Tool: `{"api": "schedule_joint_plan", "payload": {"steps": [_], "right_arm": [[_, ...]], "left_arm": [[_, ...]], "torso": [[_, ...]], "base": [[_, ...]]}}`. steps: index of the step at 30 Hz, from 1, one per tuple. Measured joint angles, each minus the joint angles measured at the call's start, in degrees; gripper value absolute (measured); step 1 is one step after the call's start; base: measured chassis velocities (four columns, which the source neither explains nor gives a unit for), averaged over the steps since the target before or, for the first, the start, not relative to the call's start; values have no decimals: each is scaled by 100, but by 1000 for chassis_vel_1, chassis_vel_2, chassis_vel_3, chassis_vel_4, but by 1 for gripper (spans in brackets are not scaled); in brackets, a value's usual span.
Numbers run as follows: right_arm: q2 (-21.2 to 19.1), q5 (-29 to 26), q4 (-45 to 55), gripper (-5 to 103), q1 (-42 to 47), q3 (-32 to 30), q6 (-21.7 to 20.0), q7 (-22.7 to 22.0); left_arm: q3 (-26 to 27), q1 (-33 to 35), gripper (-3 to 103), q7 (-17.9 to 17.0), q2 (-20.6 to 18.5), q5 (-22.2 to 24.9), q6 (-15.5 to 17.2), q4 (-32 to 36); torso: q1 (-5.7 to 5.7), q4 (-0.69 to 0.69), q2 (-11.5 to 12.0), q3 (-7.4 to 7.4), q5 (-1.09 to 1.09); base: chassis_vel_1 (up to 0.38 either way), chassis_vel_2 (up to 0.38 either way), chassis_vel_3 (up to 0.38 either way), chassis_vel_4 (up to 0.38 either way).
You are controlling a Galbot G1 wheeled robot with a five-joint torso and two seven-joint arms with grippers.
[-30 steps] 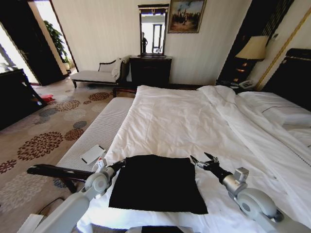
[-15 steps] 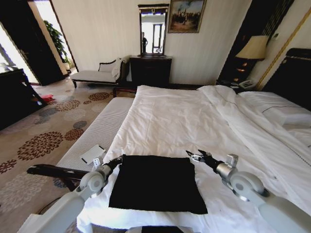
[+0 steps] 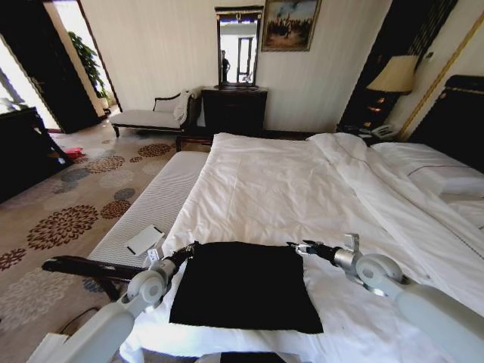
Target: Fold the clothes on the bed.
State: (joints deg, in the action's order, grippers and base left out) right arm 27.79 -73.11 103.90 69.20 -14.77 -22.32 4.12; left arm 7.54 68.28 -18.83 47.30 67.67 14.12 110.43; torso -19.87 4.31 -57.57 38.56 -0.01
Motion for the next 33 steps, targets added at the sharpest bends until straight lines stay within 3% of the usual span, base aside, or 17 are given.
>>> {"api": "schedule_joint_plan", "payload": {"steps": [13, 15, 17, 21, 22, 23, 28, 31, 33], "right_arm": [[264, 473, -498, 103, -172, 364, -22, 115], [312, 576, -501, 99, -49, 356, 0, 150], [378, 699, -479, 83, 19, 319, 30, 204], [445, 717, -495, 78, 4, 291, 55, 222], [466, 706, -521, 68, -25, 283, 69, 233], [466, 706, -521, 68, -25, 283, 69, 233], [519, 637, -617, 46, -201, 377, 72, 249], [508, 679, -638, 40, -226, 451, 85, 271], [505, 711, -649, 30, -237, 503, 95, 292]], "left_arm": [[-40, 9, 1, 35, -15, -61, -12, 55], [-35, 33, 1, 51, 4, -93, -19, 55], [-34, 44, 1, 74, 31, -141, -35, 40], [-46, 37, 1, 83, 63, -151, -48, 34], [-50, 28, 1, 84, 79, -153, -51, 35], [-50, 28, 1, 84, 79, -153, -51, 35], [-53, 47, 1, 106, 56, -177, -54, 48], [-40, 74, 1, 130, 50, -194, -57, 47], [-13, 109, 1, 156, 53, -212, -66, 42]], "torso": [[0, 0, 0, 0, 1], [0, 1, 0, 0, 0], [1, 1, -1, -1, 1], [0, 0, 0, 0, 1], [0, 0, 0, -1, 1], [0, 0, 0, -1, 1], [0, -1, 0, -1, 1], [0, 0, 0, 0, 1], [0, 0, -1, -1, 1]], "base": [[0, 0, 0, 0], [0, 0, 0, 0], [0, 0, 0, 0], [0, 0, 0, 0], [0, 0, 0, 0], [0, 0, 0, 0], [0, 0, 0, 0], [0, 0, 0, 0], [0, 0, 0, 0]]}}
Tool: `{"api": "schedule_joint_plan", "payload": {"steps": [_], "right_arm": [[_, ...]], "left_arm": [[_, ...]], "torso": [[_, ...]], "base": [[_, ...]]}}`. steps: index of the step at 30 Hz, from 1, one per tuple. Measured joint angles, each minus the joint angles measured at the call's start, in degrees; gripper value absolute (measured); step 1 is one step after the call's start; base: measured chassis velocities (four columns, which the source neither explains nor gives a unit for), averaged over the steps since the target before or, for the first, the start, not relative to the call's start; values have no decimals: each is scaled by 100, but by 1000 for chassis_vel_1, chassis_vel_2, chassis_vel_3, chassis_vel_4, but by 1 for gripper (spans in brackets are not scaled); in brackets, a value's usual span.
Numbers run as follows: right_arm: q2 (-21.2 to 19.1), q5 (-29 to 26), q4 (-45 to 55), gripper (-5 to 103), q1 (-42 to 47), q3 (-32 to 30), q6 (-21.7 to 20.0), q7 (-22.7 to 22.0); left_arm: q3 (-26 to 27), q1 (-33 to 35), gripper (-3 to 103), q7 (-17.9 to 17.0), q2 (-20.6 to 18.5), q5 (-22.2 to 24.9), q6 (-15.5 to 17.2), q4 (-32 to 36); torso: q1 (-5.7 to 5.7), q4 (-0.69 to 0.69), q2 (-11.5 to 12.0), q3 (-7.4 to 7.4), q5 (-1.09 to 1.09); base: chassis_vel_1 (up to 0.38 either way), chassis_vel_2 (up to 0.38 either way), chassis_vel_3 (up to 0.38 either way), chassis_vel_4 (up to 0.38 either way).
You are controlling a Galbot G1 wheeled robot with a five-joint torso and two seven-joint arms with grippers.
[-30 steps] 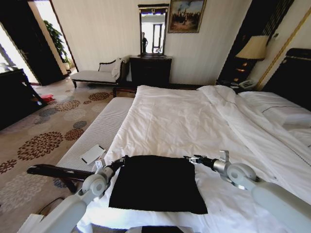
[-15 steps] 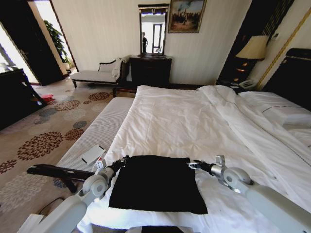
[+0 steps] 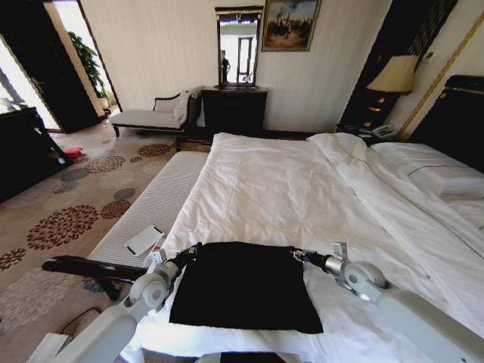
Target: Fold the clothes on the bed.
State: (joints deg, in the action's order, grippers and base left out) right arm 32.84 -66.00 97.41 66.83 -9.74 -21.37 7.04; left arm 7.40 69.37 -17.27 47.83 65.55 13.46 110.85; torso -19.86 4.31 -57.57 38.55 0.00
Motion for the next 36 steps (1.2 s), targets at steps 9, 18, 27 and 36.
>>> {"api": "schedule_joint_plan", "payload": {"steps": [9, 18, 27, 36], "right_arm": [[9, -5, 72, 1, 31, -6, 27, 2], [59, 10, 258, 0, 206, -101, 114, -19], [91, -37, 665, 0, 292, -350, 247, -286], [86, 607, 1114, 0, 796, -1061, 733, -260]], "left_arm": [[-28, -47, 1, 16, 27, -44, -28, -55], [-21, -26, 1, 7, -43, -80, -39, -2], [89, 64, 1, 7, -128, -215, -103, 191], [375, 187, 1, -9, -403, -594, -277, 737]], "torso": [[0, 0, 0, 0, 0], [0, 1, 0, 0, 0], [0, 0, 0, 0, 1], [0, -1, 0, 1, 0]], "base": [[0, 0, 0, 0], [0, 0, 0, 0], [0, 0, 0, 0], [0, 0, 0, 0]]}}
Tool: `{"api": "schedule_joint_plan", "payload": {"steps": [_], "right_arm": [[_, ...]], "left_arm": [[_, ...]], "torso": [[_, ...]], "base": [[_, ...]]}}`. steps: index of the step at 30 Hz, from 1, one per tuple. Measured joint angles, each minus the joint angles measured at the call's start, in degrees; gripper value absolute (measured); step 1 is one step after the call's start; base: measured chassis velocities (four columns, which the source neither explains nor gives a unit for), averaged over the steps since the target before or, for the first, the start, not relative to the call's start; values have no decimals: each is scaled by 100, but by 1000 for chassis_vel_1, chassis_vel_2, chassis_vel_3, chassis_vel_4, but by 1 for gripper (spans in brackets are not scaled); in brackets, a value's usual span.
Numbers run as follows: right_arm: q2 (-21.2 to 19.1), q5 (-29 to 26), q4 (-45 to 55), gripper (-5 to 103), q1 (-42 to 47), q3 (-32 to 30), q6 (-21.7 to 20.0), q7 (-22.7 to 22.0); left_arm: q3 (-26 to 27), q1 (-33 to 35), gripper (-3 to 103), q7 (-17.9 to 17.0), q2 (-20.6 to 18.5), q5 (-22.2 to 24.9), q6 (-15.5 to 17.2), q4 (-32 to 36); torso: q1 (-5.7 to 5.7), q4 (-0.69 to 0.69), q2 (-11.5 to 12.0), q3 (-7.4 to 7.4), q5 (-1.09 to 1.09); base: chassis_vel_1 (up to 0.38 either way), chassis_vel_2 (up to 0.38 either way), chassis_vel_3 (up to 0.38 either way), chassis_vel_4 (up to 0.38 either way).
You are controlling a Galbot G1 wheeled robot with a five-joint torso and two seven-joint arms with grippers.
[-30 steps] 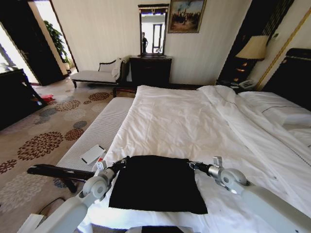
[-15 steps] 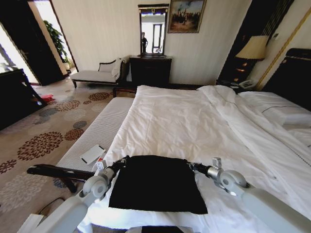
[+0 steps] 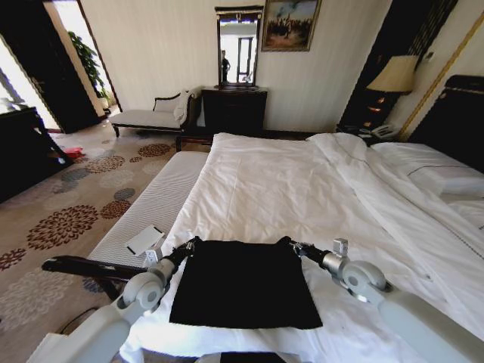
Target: Fold the clothes on the bed.
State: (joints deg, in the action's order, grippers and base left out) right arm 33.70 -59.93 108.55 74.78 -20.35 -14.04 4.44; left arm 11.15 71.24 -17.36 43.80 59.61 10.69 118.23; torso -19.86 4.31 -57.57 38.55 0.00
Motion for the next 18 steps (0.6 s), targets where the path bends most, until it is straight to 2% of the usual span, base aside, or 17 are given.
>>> {"api": "schedule_joint_plan", "payload": {"steps": [1, 8, 9, 13, 16, 18], "right_arm": [[0, 0, 0, 0, 0, 0, 0, 0], [232, 177, 862, 0, 857, -1325, 196, -50], [232, 177, 862, 0, 857, -1325, 196, -50], [401, 253, 1443, 0, 1507, -2308, 281, -42], [462, 253, 1593, 0, 1696, -2572, 294, -33], [584, 255, 1859, 0, 2037, -3022, 326, -9]], "left_arm": [[0, 0, 1, 0, 0, 0, 0, 0], [484, 130, 1, -73, -339, -14, -124, 746], [484, 130, 1, -73, -339, -14, -124, 746], [940, 227, 1, -81, -471, 92, -187, 1180], [1055, 271, 1, -69, -500, 94, -203, 1284], [1275, 364, 1, -34, -549, 121, -237, 1469]], "torso": [[0, 0, 0, 0, 0], [0, 0, 0, 0, 1], [0, 0, 0, 0, 1], [0, 1, 0, -1, 0], [0, 2, 0, -1, 0], [0, 0, 0, 0, 0]], "base": [[0, 0, 0, 0], [0, 0, 0, 0], [0, 0, 0, 0], [0, 0, 0, 0], [0, 0, 0, 0], [0, 0, 0, 0]]}}
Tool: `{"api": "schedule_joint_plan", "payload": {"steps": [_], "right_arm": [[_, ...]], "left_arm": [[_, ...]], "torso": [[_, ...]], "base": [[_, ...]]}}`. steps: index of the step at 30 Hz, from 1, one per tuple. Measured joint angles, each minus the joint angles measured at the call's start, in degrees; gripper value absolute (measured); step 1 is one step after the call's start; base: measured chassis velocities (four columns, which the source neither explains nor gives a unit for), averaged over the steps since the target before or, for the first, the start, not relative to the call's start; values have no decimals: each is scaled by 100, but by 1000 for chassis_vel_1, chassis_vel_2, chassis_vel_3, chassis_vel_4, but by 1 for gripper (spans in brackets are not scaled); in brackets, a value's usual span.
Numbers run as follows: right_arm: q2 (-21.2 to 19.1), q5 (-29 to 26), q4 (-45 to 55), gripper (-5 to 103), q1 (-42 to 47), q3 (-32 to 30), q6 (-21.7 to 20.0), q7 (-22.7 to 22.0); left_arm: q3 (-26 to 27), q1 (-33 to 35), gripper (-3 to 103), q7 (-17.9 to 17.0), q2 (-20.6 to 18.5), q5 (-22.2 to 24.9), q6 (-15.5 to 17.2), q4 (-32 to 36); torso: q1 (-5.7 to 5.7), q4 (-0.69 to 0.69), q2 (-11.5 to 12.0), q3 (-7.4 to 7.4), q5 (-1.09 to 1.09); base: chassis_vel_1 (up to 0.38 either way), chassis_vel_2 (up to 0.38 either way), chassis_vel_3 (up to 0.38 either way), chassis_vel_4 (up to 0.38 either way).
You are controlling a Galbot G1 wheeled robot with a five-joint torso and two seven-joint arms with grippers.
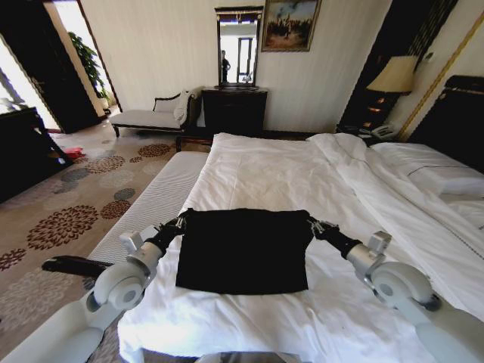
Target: Fold the clothes on the bed.
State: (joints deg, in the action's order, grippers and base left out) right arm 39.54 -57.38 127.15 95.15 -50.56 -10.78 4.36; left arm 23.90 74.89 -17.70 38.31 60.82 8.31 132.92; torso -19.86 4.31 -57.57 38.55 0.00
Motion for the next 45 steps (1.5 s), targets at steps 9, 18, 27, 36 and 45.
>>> {"api": "schedule_joint_plan", "payload": {"steps": [9, 18, 27, 36, 45], "right_arm": [[270, -36, 487, 0, 520, -924, 109, 54], [590, -73, 983, 0, 1282, -1950, 196, 197], [987, -91, 1619, 0, 2166, -2586, 37, 75], [807, -296, 1447, 0, 1844, -2296, -484, -407], [150, -569, 479, 0, -166, 16, -879, -1116]], "left_arm": [[919, 397, 1, 221, -170, 311, -69, 478], [1696, 981, 1, 336, -202, 417, -136, 1004], [2139, 1827, 1, 261, 152, 473, -107, 1066], [1471, 1556, 1, -42, 72, 491, -34, 1048], [261, -276, 1, -208, -72, 1141, 82, 27]], "torso": [[0, 0, 0, 0, 0], [0, 0, 0, 0, 0], [0, 1, -1, 0, 2], [1, 1, -1, 0, 0], [-1, -2, 0, 1, 2]], "base": [[0, 0, 0, 0], [0, 0, 0, 0], [0, 0, 0, 0], [0, 0, 0, 0], [0, 0, 0, 0]]}}
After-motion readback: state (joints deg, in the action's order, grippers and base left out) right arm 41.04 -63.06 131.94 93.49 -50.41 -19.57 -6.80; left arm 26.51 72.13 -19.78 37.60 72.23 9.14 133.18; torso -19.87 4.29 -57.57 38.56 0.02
